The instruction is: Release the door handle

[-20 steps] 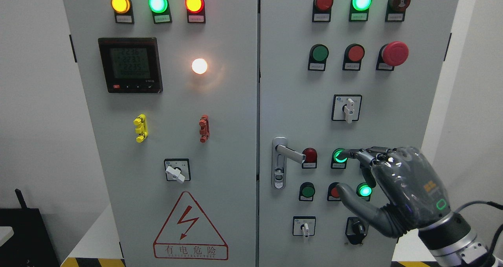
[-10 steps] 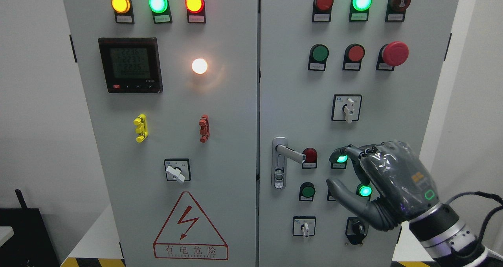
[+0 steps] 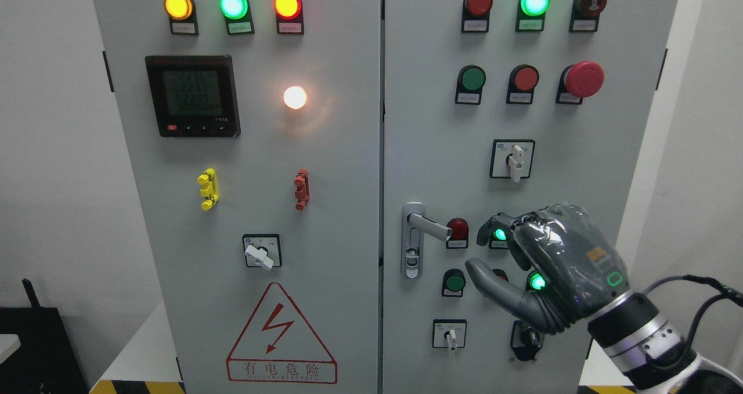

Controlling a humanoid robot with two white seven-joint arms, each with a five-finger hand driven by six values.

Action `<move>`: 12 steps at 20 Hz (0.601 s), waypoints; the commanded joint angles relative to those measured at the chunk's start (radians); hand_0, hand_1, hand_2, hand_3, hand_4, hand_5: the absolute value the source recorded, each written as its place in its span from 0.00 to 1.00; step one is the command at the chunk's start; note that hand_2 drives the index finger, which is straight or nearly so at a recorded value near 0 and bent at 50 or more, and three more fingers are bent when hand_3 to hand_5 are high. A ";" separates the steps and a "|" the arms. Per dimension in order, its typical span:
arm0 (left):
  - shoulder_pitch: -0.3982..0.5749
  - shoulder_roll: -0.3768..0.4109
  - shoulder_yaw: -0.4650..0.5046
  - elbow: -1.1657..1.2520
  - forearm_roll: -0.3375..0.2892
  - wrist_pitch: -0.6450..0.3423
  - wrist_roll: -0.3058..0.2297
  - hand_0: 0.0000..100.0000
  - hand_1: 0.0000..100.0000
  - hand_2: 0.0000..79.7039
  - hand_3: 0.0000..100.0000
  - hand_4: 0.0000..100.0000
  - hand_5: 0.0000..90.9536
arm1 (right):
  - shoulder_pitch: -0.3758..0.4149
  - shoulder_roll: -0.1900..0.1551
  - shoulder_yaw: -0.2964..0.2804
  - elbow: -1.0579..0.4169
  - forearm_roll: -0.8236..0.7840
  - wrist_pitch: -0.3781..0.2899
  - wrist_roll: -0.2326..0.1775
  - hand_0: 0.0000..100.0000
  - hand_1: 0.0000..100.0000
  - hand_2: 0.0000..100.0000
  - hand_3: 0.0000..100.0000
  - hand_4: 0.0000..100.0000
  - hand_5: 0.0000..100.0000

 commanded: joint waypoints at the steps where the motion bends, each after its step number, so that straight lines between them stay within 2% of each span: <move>1: 0.000 0.000 0.000 -0.031 -0.001 0.000 0.001 0.12 0.39 0.00 0.00 0.00 0.00 | -0.015 0.064 0.051 -0.003 -0.007 0.029 -0.001 0.41 0.02 0.52 1.00 1.00 1.00; 5: 0.000 0.000 0.000 -0.031 0.001 0.000 0.001 0.12 0.39 0.00 0.00 0.00 0.00 | -0.032 0.079 0.051 -0.002 -0.058 0.073 -0.001 0.41 0.02 0.52 1.00 1.00 1.00; 7: 0.000 0.000 0.000 -0.031 -0.001 0.000 0.001 0.12 0.39 0.00 0.00 0.00 0.00 | -0.038 0.090 0.051 -0.003 -0.070 0.122 -0.003 0.41 0.03 0.52 1.00 1.00 1.00; 12: 0.000 0.000 0.000 -0.031 0.001 0.000 0.001 0.12 0.39 0.00 0.00 0.00 0.00 | -0.047 0.091 0.054 -0.002 -0.072 0.132 -0.003 0.41 0.04 0.50 1.00 1.00 1.00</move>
